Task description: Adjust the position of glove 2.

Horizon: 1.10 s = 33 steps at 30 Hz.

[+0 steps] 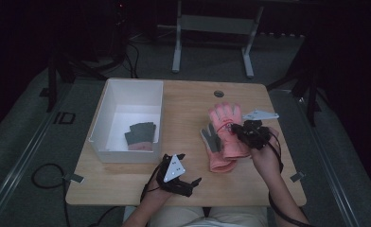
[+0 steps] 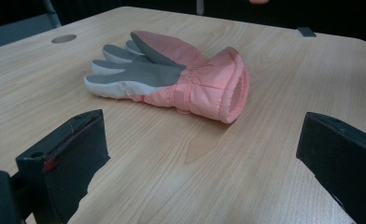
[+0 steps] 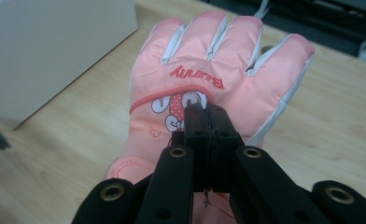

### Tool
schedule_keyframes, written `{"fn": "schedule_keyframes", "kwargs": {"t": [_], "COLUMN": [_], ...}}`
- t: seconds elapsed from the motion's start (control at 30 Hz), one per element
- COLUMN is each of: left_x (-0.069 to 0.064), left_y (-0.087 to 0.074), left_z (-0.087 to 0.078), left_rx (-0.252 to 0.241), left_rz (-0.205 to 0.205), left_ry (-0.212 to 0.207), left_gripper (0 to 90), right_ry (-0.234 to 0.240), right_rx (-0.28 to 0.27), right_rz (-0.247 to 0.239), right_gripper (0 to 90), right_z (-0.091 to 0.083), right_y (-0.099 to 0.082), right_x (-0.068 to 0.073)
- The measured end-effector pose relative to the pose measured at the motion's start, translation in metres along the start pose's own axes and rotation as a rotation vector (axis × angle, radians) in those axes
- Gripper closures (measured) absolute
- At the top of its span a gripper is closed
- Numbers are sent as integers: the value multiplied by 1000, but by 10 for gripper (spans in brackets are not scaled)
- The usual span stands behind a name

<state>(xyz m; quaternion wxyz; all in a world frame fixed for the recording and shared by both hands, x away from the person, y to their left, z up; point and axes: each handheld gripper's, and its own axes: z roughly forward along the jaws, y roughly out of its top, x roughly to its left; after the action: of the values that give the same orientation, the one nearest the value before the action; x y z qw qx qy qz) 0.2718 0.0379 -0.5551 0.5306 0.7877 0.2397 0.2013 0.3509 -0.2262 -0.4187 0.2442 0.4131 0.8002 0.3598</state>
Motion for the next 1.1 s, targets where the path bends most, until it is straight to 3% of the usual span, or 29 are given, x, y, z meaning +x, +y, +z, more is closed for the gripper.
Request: {"fn": "schedule_keyframes", "kwargs": {"t": [0.2, 0.37, 0.63, 1.1], "left_x": [0, -1, -1, -2], "left_y": [0, 0, 0, -1], "left_z": [0, 1, 1, 3], "left_rx": [-1, 2, 0, 11], "left_rz": [2, 5, 3, 1], "left_ry": [3, 2, 0, -10], "left_gripper": [16, 17, 16, 16], "right_ry": [-15, -35, -60, -25], "right_rx": [22, 55, 91, 136], "right_rz": [1, 31, 57, 86], "right_gripper": [886, 886, 886, 875], "right_z": [7, 27, 43, 71], "right_y": [-6, -18, -27, -41], "right_x": [8, 17, 15, 14]}}
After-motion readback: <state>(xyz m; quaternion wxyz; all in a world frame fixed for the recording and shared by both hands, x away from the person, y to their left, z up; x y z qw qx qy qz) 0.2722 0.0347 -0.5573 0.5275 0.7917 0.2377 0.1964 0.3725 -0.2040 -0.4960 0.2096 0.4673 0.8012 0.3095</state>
